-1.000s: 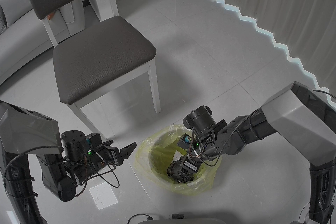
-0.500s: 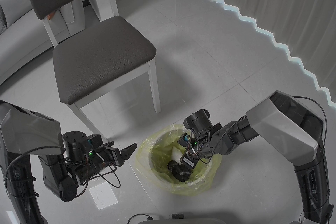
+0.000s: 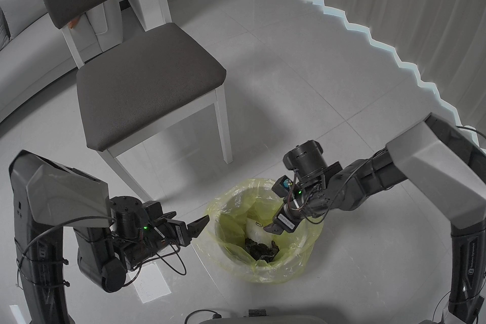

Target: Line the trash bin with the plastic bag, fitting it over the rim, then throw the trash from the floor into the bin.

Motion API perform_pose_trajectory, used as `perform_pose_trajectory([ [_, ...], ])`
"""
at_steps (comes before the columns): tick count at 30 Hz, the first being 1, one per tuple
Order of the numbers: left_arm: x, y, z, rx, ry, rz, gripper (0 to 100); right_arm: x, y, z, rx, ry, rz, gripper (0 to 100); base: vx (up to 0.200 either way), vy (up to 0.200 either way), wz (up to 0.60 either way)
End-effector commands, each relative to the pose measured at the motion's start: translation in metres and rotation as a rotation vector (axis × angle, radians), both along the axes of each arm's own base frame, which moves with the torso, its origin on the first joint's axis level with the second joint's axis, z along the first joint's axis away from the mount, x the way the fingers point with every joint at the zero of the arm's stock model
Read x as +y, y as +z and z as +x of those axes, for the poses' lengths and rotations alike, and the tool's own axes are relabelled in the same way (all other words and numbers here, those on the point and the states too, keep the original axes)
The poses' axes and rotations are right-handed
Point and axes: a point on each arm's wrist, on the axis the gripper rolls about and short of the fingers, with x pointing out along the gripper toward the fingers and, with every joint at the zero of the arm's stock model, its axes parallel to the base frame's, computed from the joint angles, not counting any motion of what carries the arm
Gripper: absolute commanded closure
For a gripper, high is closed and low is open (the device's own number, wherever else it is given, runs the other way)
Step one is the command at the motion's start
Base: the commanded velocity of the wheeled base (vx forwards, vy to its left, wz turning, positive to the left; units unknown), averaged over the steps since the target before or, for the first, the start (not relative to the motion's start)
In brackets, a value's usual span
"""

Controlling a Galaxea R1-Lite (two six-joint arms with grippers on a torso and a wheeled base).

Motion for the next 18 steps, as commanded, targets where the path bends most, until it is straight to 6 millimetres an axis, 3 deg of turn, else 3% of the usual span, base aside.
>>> perform_pose_trajectory([
  [1, -0.008, -0.036, 0.023, 0.004, -0.012, 0.036, 0, -0.041, 0.042, -0.008, -0.045, -0.073, 0.025, 0, 0.000, 0.000, 0.00],
  [5, -0.004, -0.061, 0.039, -0.020, -0.014, 0.103, 0, -0.070, 0.052, -0.017, -0.040, -0.122, 0.015, 0, 0.000, 0.000, 0.00],
  [8, 0.003, -0.068, 0.042, -0.034, -0.017, 0.161, 0, -0.083, 0.056, -0.024, -0.037, -0.142, 0.008, 0, 0.000, 0.000, 0.00],
  [18, 0.031, -0.068, 0.033, -0.014, -0.015, 0.276, 0, -0.084, 0.059, -0.020, -0.048, -0.149, 0.016, 0, 0.000, 0.000, 0.00],
])
